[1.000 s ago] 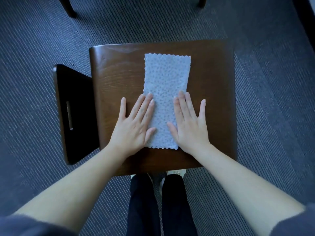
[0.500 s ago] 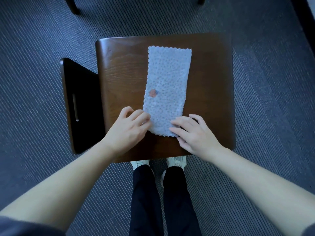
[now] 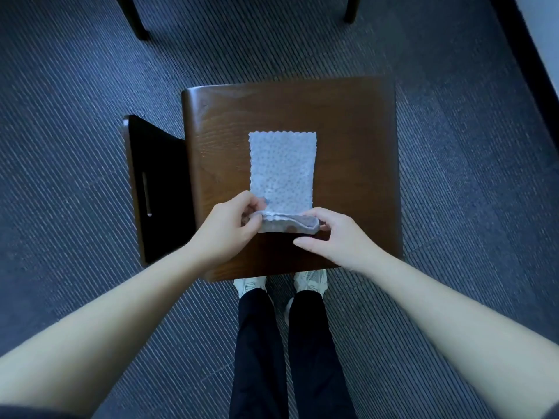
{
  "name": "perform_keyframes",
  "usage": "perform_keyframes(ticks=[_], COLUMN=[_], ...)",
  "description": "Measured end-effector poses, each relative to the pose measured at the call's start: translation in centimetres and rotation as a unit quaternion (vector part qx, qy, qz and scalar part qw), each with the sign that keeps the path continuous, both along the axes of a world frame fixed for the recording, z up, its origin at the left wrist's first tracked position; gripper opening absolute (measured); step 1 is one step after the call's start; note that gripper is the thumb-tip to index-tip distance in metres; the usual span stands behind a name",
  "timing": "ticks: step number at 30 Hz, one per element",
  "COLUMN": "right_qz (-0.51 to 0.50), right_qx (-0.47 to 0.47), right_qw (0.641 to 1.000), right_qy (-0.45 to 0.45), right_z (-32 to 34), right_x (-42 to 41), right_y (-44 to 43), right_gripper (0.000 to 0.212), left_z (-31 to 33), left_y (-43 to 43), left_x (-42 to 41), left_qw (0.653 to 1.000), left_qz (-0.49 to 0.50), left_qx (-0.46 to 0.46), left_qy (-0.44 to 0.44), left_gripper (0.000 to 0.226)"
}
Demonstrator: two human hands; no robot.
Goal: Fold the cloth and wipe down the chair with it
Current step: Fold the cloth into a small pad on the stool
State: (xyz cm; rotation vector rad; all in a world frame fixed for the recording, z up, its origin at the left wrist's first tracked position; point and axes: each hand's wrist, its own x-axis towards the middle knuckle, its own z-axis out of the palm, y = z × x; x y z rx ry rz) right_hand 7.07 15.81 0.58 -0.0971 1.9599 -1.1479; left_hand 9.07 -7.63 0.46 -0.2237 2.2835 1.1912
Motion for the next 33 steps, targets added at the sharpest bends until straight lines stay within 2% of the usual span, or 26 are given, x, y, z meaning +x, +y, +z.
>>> perform_keyframes(ticks=[2,4,8,11,18,25,33], right_qz=[-0.038,-0.093,-0.158,-0.194,-0.205,-0.181,-0.163], right_qx=[0.01,0.022,-0.015,-0.022,0.047,0.104,0.213], right_qw=[0.999,0.995,0.986,0.979,0.977,0.977,0.96], right_qy=[0.019,0.016,-0.042,-0.054,0.039,0.043,0.079], right_z=[0.2,0.1,0.5,0.3,-1.5,-3.3,-4.0], right_x=[-0.3,-0.8,-1.6,-2.2,-5.8,-9.6,-11.3], right_y=[-0.2,-0.2,-0.1,-0.2,-1.0,-2.4,-3.9], right_gripper=[0.01,0.013,0.014,0.016,0.017,0.023,0.016], left_z=[0.1,0.3,0.6,0.3,-1.1,-2.8,-3.4], left_y=[-0.3,-0.7,-1.0,-0.9,0.4,1.5,2.0], left_x=[-0.6,-1.0,-1.8,-2.5,-5.4,-8.2,-9.1], left_qw=[0.999,0.997,0.987,0.986,0.977,0.971,0.96], left_qz=[0.023,0.048,0.076,0.11,0.177,0.222,0.252], left_qx=[0.001,0.009,0.073,0.075,0.071,0.0,-0.049], left_qy=[-0.026,-0.056,-0.124,-0.1,-0.093,-0.093,-0.111], left_gripper=[0.015,0.005,0.023,0.007,0.029,0.029,0.028])
